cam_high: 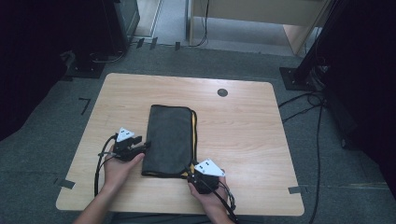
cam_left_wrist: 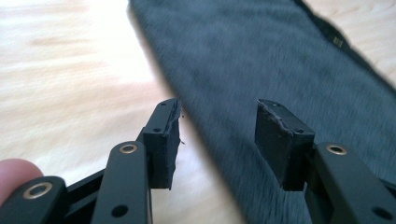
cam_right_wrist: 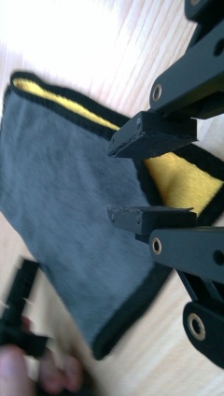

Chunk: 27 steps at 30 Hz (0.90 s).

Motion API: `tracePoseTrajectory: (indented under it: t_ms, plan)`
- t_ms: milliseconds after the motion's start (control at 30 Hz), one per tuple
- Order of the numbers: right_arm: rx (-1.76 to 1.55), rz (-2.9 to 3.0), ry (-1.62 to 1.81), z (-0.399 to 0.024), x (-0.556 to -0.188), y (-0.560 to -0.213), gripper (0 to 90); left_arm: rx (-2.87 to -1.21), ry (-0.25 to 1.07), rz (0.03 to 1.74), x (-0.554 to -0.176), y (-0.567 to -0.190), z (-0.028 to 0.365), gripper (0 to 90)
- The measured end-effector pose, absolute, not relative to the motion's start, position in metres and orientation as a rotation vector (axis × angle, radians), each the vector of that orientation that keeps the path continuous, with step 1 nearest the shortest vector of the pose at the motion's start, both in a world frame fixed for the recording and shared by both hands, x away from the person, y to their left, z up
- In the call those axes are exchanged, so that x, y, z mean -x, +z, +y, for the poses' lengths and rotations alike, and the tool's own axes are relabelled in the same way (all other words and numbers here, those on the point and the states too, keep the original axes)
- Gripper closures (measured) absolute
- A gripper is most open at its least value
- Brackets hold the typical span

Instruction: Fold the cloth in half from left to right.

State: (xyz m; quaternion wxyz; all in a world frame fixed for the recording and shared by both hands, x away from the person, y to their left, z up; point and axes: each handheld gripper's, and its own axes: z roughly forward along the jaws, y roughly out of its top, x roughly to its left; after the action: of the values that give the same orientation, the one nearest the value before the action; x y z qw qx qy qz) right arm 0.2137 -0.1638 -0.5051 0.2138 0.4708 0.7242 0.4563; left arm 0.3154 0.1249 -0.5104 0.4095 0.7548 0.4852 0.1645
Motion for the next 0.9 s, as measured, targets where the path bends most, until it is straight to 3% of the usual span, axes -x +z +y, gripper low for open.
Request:
tracePoseTrajectory:
  t_ms: [633, 900]
  plan:
    - [-1.461, 2.059, 1.143, -0.165, -0.223, -0.520, 62.4, -1.955, 0.454, 1.243, -0.283, -0.516, 0.143, 45.7]
    - [-1.464, 2.089, 1.141, -0.163, -0.225, -0.521, 77.1, -1.965, 0.465, 1.258, -0.280, -0.516, 0.144, 44.0]
